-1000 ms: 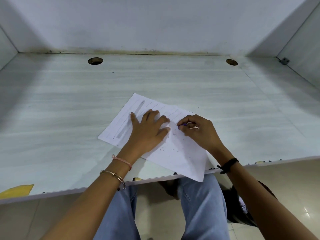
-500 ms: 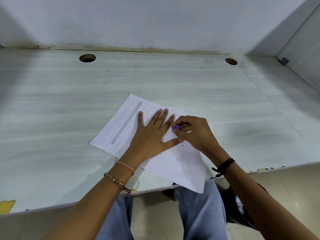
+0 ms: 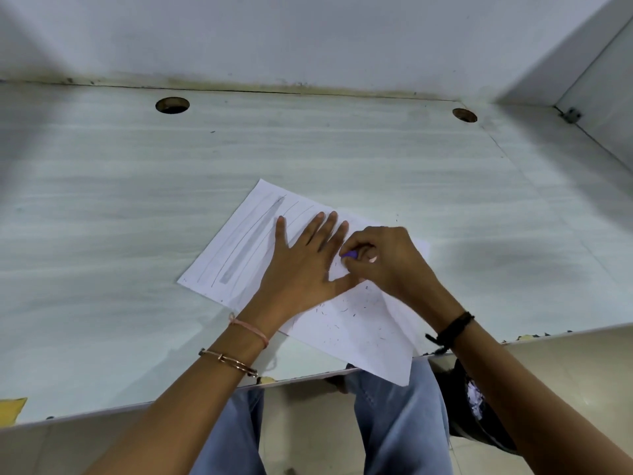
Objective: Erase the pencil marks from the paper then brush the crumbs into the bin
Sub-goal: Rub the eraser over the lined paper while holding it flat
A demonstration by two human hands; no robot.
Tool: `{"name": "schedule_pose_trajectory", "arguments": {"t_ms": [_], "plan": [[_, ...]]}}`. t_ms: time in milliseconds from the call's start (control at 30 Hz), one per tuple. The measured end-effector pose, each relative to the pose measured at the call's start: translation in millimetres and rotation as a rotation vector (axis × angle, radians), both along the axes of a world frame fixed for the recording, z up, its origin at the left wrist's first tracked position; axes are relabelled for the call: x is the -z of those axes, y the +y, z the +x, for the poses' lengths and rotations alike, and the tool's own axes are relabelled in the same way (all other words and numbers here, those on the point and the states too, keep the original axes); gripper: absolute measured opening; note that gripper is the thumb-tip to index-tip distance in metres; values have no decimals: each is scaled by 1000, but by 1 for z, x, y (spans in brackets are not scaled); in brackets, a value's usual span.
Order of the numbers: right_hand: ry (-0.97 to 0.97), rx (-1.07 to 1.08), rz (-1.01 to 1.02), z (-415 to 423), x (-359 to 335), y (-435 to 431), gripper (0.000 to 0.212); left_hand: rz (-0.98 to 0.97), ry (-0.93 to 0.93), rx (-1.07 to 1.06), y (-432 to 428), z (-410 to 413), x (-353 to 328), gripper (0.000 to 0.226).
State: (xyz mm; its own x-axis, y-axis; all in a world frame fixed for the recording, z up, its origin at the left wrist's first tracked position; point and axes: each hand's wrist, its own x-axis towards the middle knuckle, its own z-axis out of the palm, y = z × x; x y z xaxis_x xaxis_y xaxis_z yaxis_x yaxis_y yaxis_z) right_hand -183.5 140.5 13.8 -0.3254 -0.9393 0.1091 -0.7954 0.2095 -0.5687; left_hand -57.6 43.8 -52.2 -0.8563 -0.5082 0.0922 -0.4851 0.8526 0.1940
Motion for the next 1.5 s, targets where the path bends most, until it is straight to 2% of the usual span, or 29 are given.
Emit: {"name": "schedule_pose_trajectory", "arguments": {"t_ms": [133,300,400,467,533,667,800,933,1067,1167,1233,1333,1400,1500], "plan": [[9,115,-38,-13,-1,-7,11,34,-20,-10,1,-1,-1,91],[-38,-4,50,-2,-3,-3,8,15,-5,-3,0,0,-1,95],[32,113,9,-11,-4,-10,9,26,-20,-10,1,-1,-2,91],[50,72,39,-4,-4,-12,10,19,2,-5,0,0,-2,93],[-29,-2,89,2,-5,-7,9,20,11,-2,1,0,-3,97],[37,110,42,-15,-8,-14,10,21,-17,-14,1,0,-3,91],[-42,-21,118,-3,-9,-7,9,8,10,-6,1,0,-2,91],[26,118,54,-21,-9,-15,10,16,-9,-16,1,0,-2,89],[-39,-48,137,-3,-10,-9,6,12,17,-6,1,-1,-1,91],[37,40,37,-15,-5,-15,7,10,-12,-17,2,0,-1,91],[84,48,56,-16,-8,-18,7,7,-1,-18,1,-1,-1,91],[-51,-59,144,-8,-11,-9,6,18,9,-10,1,-1,-2,91],[-55,15,85,-17,-7,-10,7,31,-4,-14,2,0,-2,90],[52,97,22,-21,-4,-18,9,30,-5,-13,1,0,-3,89]]}}
